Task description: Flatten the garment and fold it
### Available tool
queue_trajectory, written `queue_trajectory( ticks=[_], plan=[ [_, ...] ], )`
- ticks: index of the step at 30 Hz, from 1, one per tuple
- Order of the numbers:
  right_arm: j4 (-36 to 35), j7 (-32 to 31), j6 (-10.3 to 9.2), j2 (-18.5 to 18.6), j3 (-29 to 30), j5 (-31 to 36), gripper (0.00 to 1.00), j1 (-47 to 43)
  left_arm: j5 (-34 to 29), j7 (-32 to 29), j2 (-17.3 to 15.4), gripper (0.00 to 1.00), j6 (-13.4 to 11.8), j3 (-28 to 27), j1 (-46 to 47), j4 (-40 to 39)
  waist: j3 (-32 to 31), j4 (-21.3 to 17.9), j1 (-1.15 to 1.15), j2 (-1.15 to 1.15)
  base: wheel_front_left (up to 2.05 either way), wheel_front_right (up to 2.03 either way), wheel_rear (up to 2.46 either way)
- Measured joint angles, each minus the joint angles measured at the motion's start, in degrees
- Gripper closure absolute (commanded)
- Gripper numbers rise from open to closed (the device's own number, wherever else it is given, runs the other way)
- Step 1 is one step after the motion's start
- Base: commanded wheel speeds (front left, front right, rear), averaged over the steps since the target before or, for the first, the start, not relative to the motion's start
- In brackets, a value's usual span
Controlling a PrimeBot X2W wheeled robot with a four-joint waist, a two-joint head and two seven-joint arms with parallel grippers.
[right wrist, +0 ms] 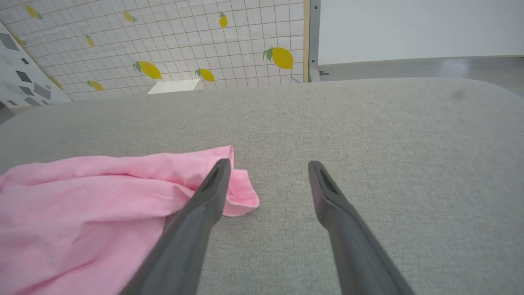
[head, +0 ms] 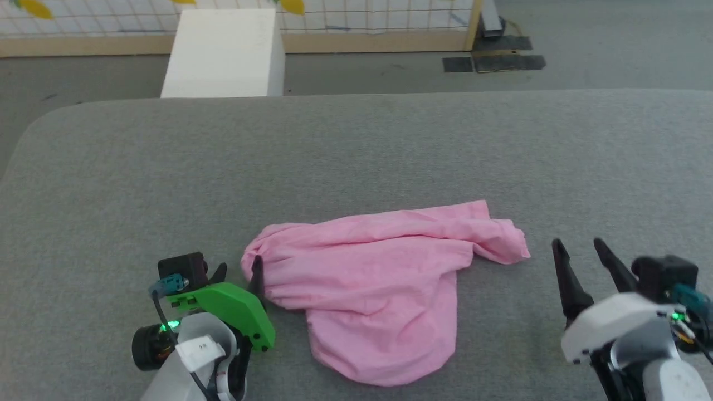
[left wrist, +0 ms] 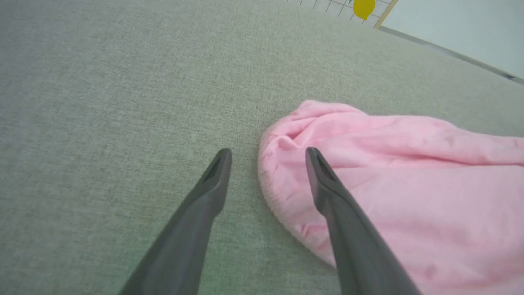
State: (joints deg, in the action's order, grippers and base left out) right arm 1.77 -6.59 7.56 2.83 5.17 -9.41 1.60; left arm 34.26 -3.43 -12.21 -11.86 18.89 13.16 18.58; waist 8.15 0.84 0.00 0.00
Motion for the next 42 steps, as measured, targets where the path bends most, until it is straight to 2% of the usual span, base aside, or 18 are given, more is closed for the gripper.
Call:
queue_trajectory(
  ticks=[3, 9, 11, 12, 13, 14, 15, 20, 29, 30, 32, 38, 42],
  plan=[
    [1.1, -2.1, 0.00, 0.0, -0.9, 0.6, 0.00, 3.4, 0.0, 3.7, 0.6, 0.00, 0.4, -0.2, -0.5, -2.1, 0.4, 1.4, 0.00, 0.00, 0.00, 0.00, 0.00],
    [7.7, -11.9, 0.00, 0.0, -2.3, 1.0, 0.00, 8.6, -1.6, 13.9, 2.1, 0.00, 0.7, -0.8, -0.9, -3.9, 1.2, 4.1, 0.00, 0.00, 0.00, 0.00, 0.00],
    [9.6, -14.4, 0.00, 0.0, -2.6, 0.8, 0.00, 9.6, -2.1, 15.5, 2.5, 0.00, 0.7, -0.9, -0.9, -3.9, 1.4, 4.8, 0.00, 0.00, 0.00, 0.00, 0.00],
    [10.5, -15.5, 0.00, 0.0, -3.0, 0.8, 0.17, 10.1, -2.6, 16.1, 2.8, 0.00, 0.8, -0.9, -0.9, -3.8, 1.5, 5.2, 0.00, 0.00, 0.00, 0.00, 0.00],
    [10.9, -16.1, 0.00, 0.0, -3.5, 0.8, 0.55, 10.3, -2.8, 16.2, 3.0, 0.00, 0.9, -0.9, -0.9, -3.7, 1.5, 5.5, 0.00, 0.00, 0.00, 0.00, 0.00],
    [11.2, -16.5, 0.00, 0.0, -4.0, 0.9, 0.82, 10.6, -3.1, 16.6, 3.2, 0.00, 1.1, -0.8, -0.9, -3.4, 1.6, 5.9, 0.00, 0.00, 0.00, 0.00, 0.00],
    [11.3, -17.0, 0.00, 0.0, -4.7, 1.0, 1.00, 10.7, -3.3, 16.7, 3.3, 0.00, 1.2, -0.9, -0.8, -3.2, 1.6, 6.2, 0.00, 0.00, 0.00, 0.00, 0.00],
    [9.2, -19.4, 0.00, 0.0, -5.9, 0.9, 1.00, 8.9, -3.4, 17.2, 3.3, 0.00, 1.3, -1.3, -0.9, -2.4, 1.1, 6.8, 0.00, 0.00, 0.00, 0.00, 0.00],
    [-1.8, -28.9, 0.00, 0.0, -3.8, 2.0, 1.00, -7.5, -3.4, 17.6, 2.6, 0.00, 1.4, -2.7, -2.6, -2.6, -0.2, 4.8, 0.00, 0.00, 0.00, 0.00, 0.00],
    [-2.9, -29.2, 0.00, 0.0, -3.4, 1.5, 0.76, -8.6, -3.3, 17.6, 2.2, 0.00, 1.4, -2.8, -2.7, -2.7, -0.4, 4.3, 0.00, 0.00, 0.00, 0.00, 0.00],
    [-4.5, -28.9, 0.00, -0.1, -2.3, 1.3, 0.00, -10.0, -3.3, 17.1, 1.6, 0.00, 1.5, -2.7, -2.8, -3.1, -0.5, 3.5, 0.00, 0.00, 0.00, 0.00, 0.00],
    [-8.6, -22.0, 0.00, 0.0, 2.5, -0.8, 0.00, -11.1, -4.4, 14.1, 0.2, 0.00, 1.8, -0.4, -2.4, -4.3, -0.9, 1.3, 0.00, 0.00, 0.00, 0.00, 0.00],
    [-9.2, -16.5, 0.00, 0.0, 3.5, -0.6, 0.00, -10.3, -5.8, 8.6, -0.8, 0.00, 3.0, 3.0, 1.0, -3.2, -0.6, -0.2, 0.00, 0.00, 0.00, 0.00, 0.00]
  ],
)
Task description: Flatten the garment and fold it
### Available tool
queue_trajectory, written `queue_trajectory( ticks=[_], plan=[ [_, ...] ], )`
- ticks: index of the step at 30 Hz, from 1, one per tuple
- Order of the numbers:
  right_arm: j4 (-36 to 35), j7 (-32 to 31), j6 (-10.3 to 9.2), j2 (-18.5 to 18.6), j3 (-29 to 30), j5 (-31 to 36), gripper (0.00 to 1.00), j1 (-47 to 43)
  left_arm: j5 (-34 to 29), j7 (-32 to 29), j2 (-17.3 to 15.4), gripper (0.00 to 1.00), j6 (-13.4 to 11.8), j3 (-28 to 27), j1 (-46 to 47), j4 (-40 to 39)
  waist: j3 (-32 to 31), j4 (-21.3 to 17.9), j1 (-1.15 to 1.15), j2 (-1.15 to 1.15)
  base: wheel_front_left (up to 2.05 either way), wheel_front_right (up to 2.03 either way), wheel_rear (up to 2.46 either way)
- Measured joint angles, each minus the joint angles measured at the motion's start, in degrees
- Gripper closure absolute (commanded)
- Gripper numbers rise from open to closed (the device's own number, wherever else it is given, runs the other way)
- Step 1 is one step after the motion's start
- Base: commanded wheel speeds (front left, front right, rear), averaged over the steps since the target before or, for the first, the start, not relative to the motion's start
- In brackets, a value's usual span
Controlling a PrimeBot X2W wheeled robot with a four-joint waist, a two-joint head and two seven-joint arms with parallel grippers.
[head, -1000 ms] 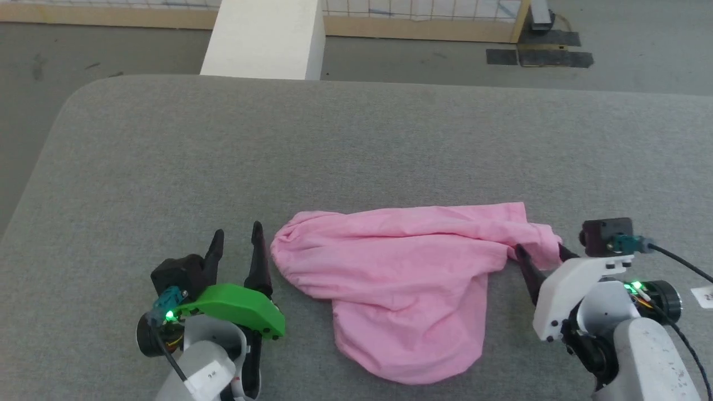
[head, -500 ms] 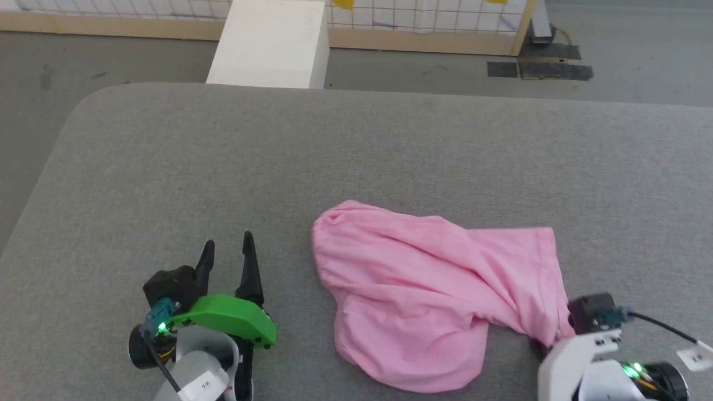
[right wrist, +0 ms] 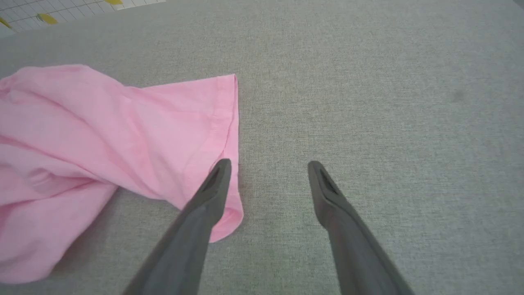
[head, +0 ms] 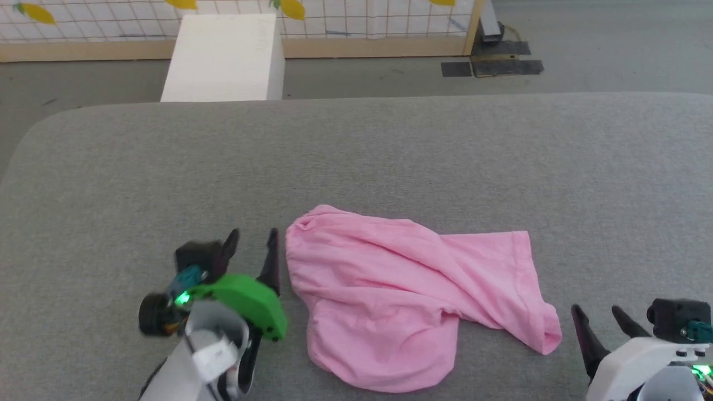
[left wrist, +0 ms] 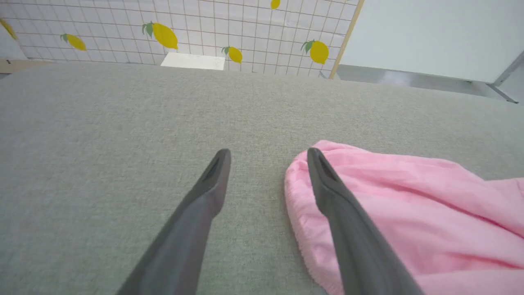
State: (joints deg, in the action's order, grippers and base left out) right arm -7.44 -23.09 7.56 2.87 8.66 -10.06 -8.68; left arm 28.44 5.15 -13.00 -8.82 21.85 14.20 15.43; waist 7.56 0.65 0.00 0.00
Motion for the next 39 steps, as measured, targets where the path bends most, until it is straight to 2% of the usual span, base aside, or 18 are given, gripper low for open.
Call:
queue_trajectory(
  ticks=[6, 11, 14, 18, 19, 20, 21, 26, 33, 34, 39],
  plan=[
    [0.5, 3.4, 0.00, 0.0, -2.4, 0.0, 0.00, 2.6, -2.7, -10.2, -0.8, 0.00, 0.9, 3.8, 8.6, 5.0, 1.3, -2.2, 0.00, 0.00, 0.00, 0.00, 0.00],
    [0.9, 5.1, 0.00, 0.0, -4.0, 0.1, 0.00, 4.2, -5.3, -20.9, -2.6, 0.00, -1.5, 5.9, 12.2, 10.0, 2.6, -4.2, 0.00, 0.00, 0.00, 0.00, 0.00],
    [0.9, 5.8, 0.00, 0.0, -4.6, 0.5, 0.00, 4.6, -5.4, -24.1, -3.3, 0.00, -2.1, 6.2, 12.7, 10.4, 3.4, -5.2, 0.00, 0.00, 0.00, 0.00, 0.00],
    [0.8, 6.1, 0.00, 0.0, -5.4, 1.3, 0.00, 5.5, -5.4, -25.4, -3.8, 0.00, -2.7, 6.5, 12.7, 10.0, 4.4, -5.9, 0.00, 0.00, 0.00, 0.00, 0.00],
    [0.8, 6.1, 0.00, 0.0, -5.6, 1.8, 0.00, 5.7, -5.4, -25.6, -3.9, 0.42, -2.7, 6.6, 12.7, 10.0, 4.5, -6.0, 0.00, 0.00, 0.00, 0.00, 0.00],
    [0.8, 6.1, 0.00, 0.0, -6.1, 2.3, 0.00, 6.2, -5.4, -25.7, -4.1, 0.63, -2.7, 6.8, 12.7, 9.7, 4.7, -6.0, 0.00, 0.00, 0.00, 0.00, 0.00],
    [0.8, 6.0, 0.00, 0.0, -6.6, 2.6, 0.00, 6.8, -5.3, -25.8, -4.1, 1.00, -2.4, 6.9, 12.7, 9.4, 4.8, -6.0, 0.00, 0.00, 0.00, 0.00, 0.00],
    [3.4, 5.0, 0.00, 0.0, -8.2, 3.4, 0.00, 12.4, -4.7, -26.2, -3.7, 1.00, -1.9, 7.2, 12.5, 8.3, 5.2, -5.5, 0.00, 0.00, 0.00, 0.00, 0.00],
    [12.0, -4.0, 0.00, 0.0, -9.8, 0.1, 0.00, 18.4, -4.2, -25.1, -2.8, 1.00, -2.1, 7.2, 12.3, 7.1, 6.1, -3.7, 0.00, 0.00, 0.00, 0.00, 0.00],
    [14.5, -7.7, 0.00, 0.0, -9.6, -1.9, 0.00, 19.3, -3.7, -24.4, -2.3, 1.00, -2.1, 7.3, 12.3, 6.9, 6.8, -2.6, 0.00, 0.00, 0.00, 0.00, 0.00],
    [16.3, -9.1, 0.00, 0.0, -9.2, -2.3, 0.00, 20.2, -2.6, -23.7, -2.0, 1.00, -1.8, 7.2, 12.3, 6.7, 7.6, -2.0, 0.00, 0.00, 0.00, 0.00, 0.00]
  ],
)
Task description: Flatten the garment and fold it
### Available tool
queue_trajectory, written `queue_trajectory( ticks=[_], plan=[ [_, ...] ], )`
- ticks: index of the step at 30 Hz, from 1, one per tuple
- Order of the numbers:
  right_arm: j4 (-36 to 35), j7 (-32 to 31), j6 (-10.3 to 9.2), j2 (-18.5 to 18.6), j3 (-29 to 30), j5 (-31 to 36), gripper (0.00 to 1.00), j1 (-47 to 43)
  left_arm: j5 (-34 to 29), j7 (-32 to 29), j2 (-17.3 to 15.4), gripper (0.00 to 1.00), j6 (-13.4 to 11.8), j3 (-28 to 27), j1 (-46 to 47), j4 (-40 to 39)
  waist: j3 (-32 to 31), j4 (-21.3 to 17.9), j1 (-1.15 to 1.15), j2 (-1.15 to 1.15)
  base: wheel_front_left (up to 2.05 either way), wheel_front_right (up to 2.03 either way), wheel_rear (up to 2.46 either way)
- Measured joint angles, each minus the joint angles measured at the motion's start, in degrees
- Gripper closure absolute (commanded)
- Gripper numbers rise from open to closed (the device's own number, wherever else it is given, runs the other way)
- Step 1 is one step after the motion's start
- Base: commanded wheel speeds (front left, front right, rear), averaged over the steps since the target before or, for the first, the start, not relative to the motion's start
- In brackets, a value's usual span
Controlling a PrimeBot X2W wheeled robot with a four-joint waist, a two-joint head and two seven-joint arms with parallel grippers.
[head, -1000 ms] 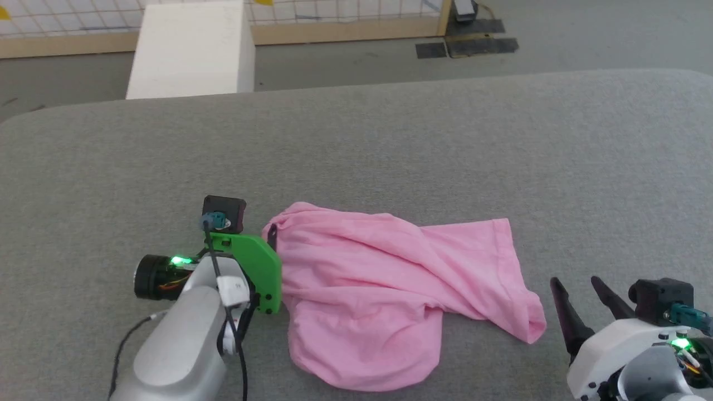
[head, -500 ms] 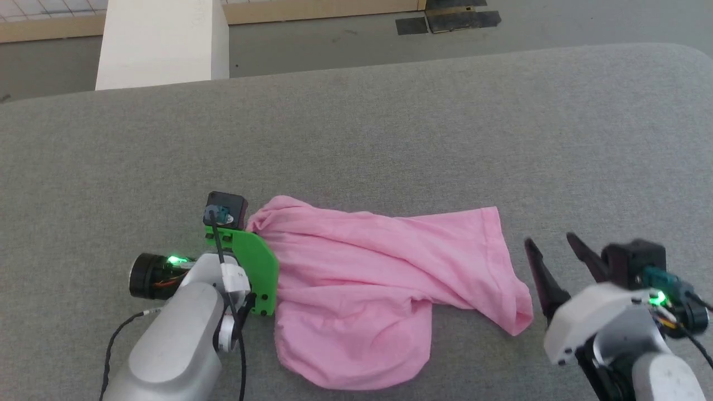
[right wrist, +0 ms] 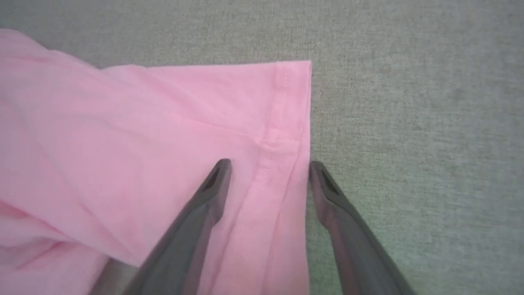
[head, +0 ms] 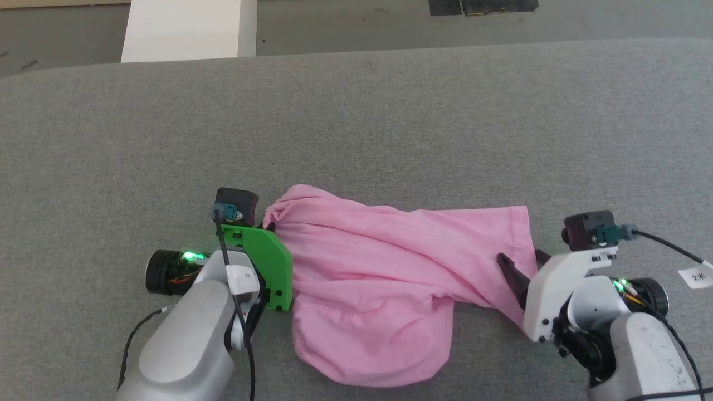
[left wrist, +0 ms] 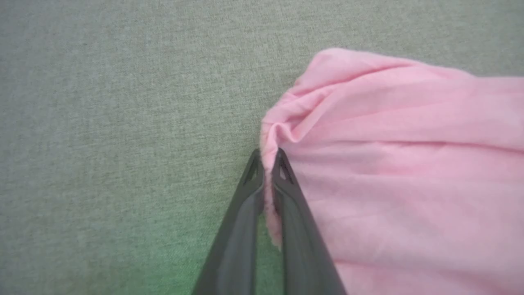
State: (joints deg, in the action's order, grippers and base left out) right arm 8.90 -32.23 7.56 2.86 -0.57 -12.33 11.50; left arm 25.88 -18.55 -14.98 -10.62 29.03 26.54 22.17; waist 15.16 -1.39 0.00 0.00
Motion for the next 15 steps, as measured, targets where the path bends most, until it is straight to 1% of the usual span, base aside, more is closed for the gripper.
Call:
queue_trajectory(
  ticks=[7, 11, 15],
  plan=[
    [0.8, 1.3, 0.00, 0.0, -2.3, 0.4, 0.00, 2.8, 0.4, 0.6, 0.0, 1.00, 0.0, -0.2, 0.3, -0.1, 1.1, 0.0, 0.00, 0.00, 0.00, 0.00, 0.00],
    [1.1, 2.3, 0.00, 0.0, -2.8, 1.7, 0.00, 3.9, 0.6, 1.0, 0.0, 1.00, 0.1, -0.2, 0.5, 0.0, 1.3, 0.0, 0.00, 0.00, 0.00, 0.00, 0.00],
    [1.1, 2.6, 0.00, 0.0, -3.5, 1.0, 0.00, 4.0, 0.9, 1.1, 0.1, 1.00, 0.3, -0.2, 0.5, 0.4, 1.0, 0.0, 0.00, 0.00, 0.00, 0.00, 0.00]
  ],
)
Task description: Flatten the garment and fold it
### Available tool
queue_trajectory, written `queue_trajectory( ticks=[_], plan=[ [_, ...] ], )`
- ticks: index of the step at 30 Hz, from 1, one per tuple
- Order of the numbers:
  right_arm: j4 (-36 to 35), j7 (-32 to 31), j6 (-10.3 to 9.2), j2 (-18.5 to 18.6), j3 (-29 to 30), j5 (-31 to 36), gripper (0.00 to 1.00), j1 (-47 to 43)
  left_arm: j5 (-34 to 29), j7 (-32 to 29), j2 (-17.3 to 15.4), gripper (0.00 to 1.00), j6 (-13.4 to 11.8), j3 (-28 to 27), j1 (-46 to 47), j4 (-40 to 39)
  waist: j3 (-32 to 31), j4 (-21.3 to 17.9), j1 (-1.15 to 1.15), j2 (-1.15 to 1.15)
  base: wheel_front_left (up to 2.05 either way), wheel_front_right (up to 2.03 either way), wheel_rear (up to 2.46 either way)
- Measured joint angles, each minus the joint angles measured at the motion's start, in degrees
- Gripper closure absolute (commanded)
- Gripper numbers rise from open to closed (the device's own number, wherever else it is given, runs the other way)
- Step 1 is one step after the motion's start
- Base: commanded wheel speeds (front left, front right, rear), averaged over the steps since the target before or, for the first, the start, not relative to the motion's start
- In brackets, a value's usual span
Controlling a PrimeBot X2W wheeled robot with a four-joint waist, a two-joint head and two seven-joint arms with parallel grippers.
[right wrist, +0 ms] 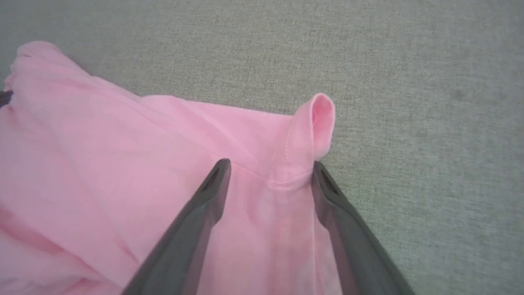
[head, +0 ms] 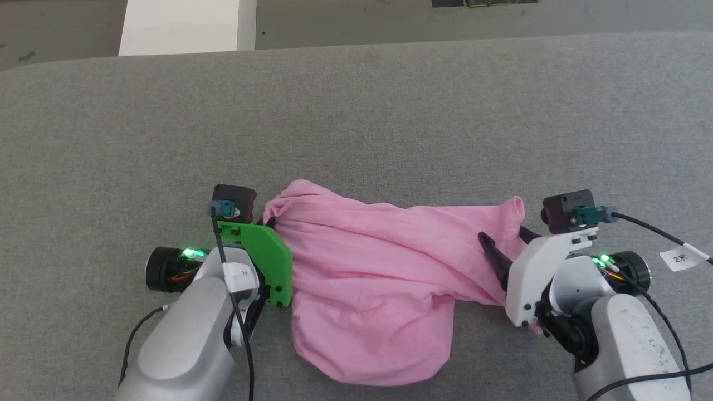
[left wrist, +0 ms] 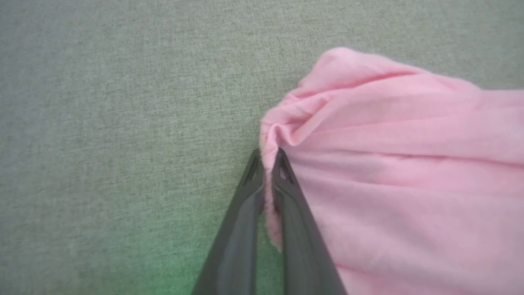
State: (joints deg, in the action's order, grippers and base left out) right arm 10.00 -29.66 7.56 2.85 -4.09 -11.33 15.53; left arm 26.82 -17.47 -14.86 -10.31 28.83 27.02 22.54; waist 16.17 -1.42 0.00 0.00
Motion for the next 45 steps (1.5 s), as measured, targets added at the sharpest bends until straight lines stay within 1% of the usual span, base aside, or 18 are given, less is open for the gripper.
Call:
queue_trajectory(
  ticks=[3, 4, 5, 6, 7, 8, 15, 19, 21, 24, 27, 30, 33, 36, 40, 43, 45],
  plan=[
    [0.1, -0.3, 0.00, 0.0, -0.5, 0.1, 0.00, 0.0, 0.4, 0.3, 0.1, 1.00, 0.0, 0.0, 0.0, 0.3, -0.3, 0.0, 0.00, 0.00, 0.00, 0.00, 0.00],
    [0.2, -0.5, 0.00, 0.0, -0.7, 0.4, 0.21, 0.0, 0.4, 0.4, 0.2, 1.00, 0.1, 0.1, 0.0, 0.4, -0.3, 0.0, 0.00, 0.00, 0.00, 0.00, 0.00],
    [0.2, -0.6, 0.00, 0.0, -0.7, 0.6, 0.51, 0.0, 0.4, 0.4, 0.2, 1.00, 0.1, 0.1, 0.0, 0.4, -0.3, 0.0, 0.00, 0.00, 0.00, 0.00, 0.00],
    [0.2, -0.6, 0.00, 0.0, -0.8, 0.6, 0.68, 0.0, 0.4, 0.5, 0.2, 1.00, 0.2, 0.1, 0.0, 0.5, -0.3, 0.1, 0.00, 0.00, 0.00, 0.00, 0.00],
    [0.1, -0.5, 0.00, 0.0, -0.9, 0.6, 0.96, 0.0, 0.5, 0.5, 0.2, 1.00, 0.2, 0.1, 0.0, 0.5, -0.3, 0.1, 0.00, 0.00, 0.00, 0.00, 0.00],
    [0.1, -0.2, 0.00, 0.0, -1.0, 0.6, 1.00, 0.0, 0.5, 0.6, 0.2, 1.00, 0.2, 0.2, 0.0, 0.5, -0.4, 0.0, 0.00, 0.00, 0.00, 0.00, 0.00],
    [-0.4, 2.4, 0.00, 0.0, 0.2, 1.0, 1.00, -0.2, 1.5, 2.4, 0.4, 1.00, 0.8, 0.0, -0.6, 1.0, -2.1, 0.0, 0.00, 0.00, 0.00, 0.00, 0.00],
    [-2.8, 2.9, 0.00, 0.0, 1.1, 0.9, 1.00, 0.1, 3.8, 4.6, 0.2, 1.00, 2.1, -1.7, -0.9, -1.0, -3.5, -0.2, 0.00, 0.00, 0.00, 0.00, 0.00],
    [-3.9, 2.1, 0.00, 0.0, 1.4, 2.6, 1.00, 1.7, 4.5, 5.3, -0.1, 1.00, 3.2, -2.6, 0.1, -2.7, -4.1, -0.3, 0.00, 0.00, 0.00, 0.00, 0.00],
    [-5.0, 1.1, 0.00, 0.8, 1.1, 3.4, 1.00, 7.2, 6.0, 5.4, -0.9, 1.00, 4.8, -4.4, 3.6, -5.0, -4.3, -0.7, 0.00, 0.00, 0.00, 0.00, 0.00],
    [-4.5, 0.0, 0.00, 3.3, 0.0, 3.3, 1.00, 14.9, 7.0, 4.0, -2.0, 1.00, 6.2, -5.7, 9.4, -6.5, -3.4, -1.0, 0.00, 0.00, 0.00, 0.00, 0.00],
    [-2.9, -0.7, 0.00, 6.2, -1.7, 3.2, 1.00, 24.2, 6.9, 2.4, -3.4, 1.00, 6.8, -7.0, 16.7, -7.3, -1.6, -1.2, 0.00, 0.00, 0.00, 0.00, 0.00],
    [-0.8, -0.2, 0.00, 7.9, -3.0, 3.2, 1.00, 33.0, 6.5, 2.2, -4.5, 1.00, 6.7, -8.6, 23.8, -7.3, 0.7, -1.4, 0.01, 0.00, 0.00, 0.00, 0.00],
    [1.5, 2.2, 0.01, 8.8, -3.4, 3.9, 1.00, 40.9, 5.6, 3.7, -5.1, 1.00, 6.0, -10.4, 30.1, -7.1, 3.2, -1.6, 0.00, 0.00, 0.00, 0.00, 0.00],
    [4.2, 7.9, 0.01, 8.8, -2.8, 5.4, 1.00, 49.0, 3.6, 8.9, -5.2, 1.00, 4.7, -12.8, 37.1, -6.6, 6.5, -1.9, 0.01, 0.00, 0.00, 0.00, 0.00],
    [5.9, 13.0, 0.02, 8.6, -2.1, 7.0, 1.00, 53.2, 2.5, 13.2, -5.3, 1.00, 4.4, -13.6, 40.4, -6.2, 8.4, -2.2, 0.01, 0.00, 0.00, 0.00, 0.00],
    [7.2, 15.3, 0.02, 8.3, -2.2, 7.3, 1.00, 54.3, 2.5, 14.2, -5.2, 1.00, 4.4, -13.6, 40.8, -5.4, 9.2, -2.4, 0.01, 0.00, 0.00, 0.00, 0.00]
  ],
)
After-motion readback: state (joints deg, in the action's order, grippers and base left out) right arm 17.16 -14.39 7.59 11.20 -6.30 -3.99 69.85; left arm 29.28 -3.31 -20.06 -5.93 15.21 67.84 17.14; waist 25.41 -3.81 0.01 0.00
